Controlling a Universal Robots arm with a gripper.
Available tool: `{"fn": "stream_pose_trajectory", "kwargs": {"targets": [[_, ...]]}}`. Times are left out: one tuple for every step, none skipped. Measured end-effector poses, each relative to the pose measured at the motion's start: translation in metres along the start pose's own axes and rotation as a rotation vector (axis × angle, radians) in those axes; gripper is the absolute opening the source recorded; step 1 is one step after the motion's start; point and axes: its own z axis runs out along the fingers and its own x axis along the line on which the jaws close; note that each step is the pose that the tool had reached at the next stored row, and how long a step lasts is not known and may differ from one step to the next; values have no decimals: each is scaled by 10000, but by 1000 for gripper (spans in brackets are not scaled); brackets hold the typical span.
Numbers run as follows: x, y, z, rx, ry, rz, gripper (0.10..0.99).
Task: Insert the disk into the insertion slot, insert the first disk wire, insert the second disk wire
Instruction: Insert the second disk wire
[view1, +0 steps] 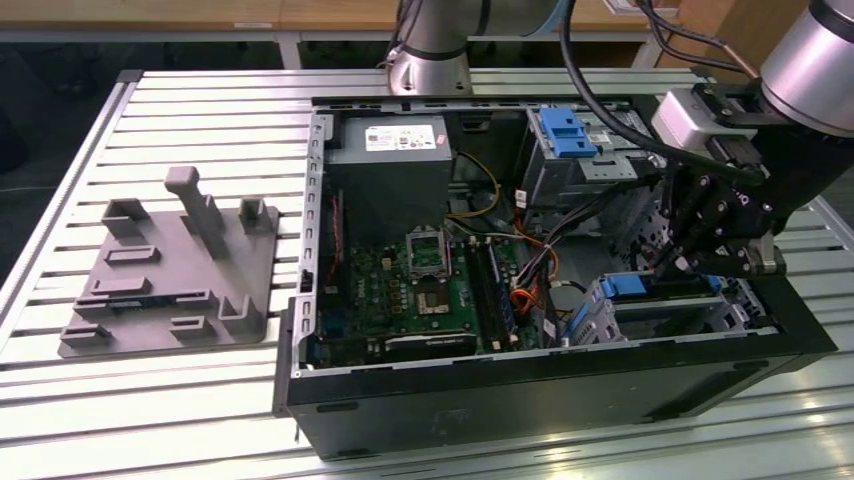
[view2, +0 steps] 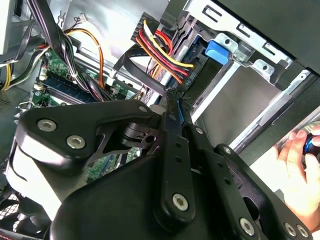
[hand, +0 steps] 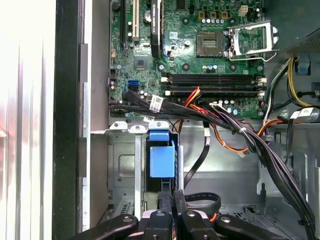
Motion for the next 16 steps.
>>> {"fn": "stream_pose_trajectory", "kwargs": {"targets": [[0, 8, 0, 42, -6, -2, 145], [0, 19, 1, 85, -14, -3, 145], [1, 28, 2, 128, -21, -3, 145], [1, 36, 3, 161, -25, -4, 145], [1, 44, 4, 186, -28, -4, 145], [1, 50, 4, 205, -29, -4, 145], [2, 53, 4, 222, -29, -4, 145], [2, 55, 5, 241, -32, -5, 145], [3, 55, 5, 253, -34, -6, 145], [5, 54, 6, 262, -37, -7, 145], [8, 55, 7, 269, -39, -6, 145], [10, 55, 8, 275, -40, -6, 145], [13, 55, 10, 280, -41, -6, 145], [15, 55, 11, 284, -41, -6, 145], [17, 55, 13, 287, -41, -6, 145], [18, 55, 15, 290, -40, -6, 145]]}}
